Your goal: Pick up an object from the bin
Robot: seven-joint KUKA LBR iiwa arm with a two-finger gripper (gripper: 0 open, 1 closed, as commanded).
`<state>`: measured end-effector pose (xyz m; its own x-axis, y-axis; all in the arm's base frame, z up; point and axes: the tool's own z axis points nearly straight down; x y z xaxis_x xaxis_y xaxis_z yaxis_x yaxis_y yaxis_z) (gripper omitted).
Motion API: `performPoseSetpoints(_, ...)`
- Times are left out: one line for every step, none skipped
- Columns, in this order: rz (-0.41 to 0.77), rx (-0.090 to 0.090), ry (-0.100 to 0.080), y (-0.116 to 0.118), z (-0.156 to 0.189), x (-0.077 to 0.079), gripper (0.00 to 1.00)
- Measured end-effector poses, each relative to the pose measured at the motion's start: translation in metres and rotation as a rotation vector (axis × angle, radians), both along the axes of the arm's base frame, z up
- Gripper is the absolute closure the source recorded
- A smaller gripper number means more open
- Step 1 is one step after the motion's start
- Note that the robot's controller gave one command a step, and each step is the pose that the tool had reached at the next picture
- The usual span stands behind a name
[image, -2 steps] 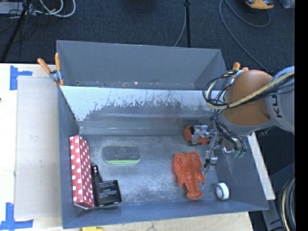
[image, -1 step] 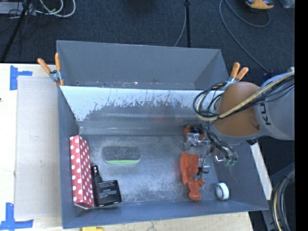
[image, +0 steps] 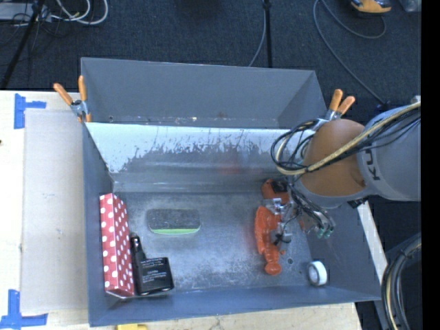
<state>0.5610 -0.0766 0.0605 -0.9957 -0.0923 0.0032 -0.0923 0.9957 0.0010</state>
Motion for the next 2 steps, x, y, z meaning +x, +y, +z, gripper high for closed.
performPoseSetpoints(0.002, 0.000, 0.002, 0.000, 0.005, 0.001, 1.00)
performPoseSetpoints(0.015, 0.000, -0.001, 0.003, 0.022, 0.001, 1.00)
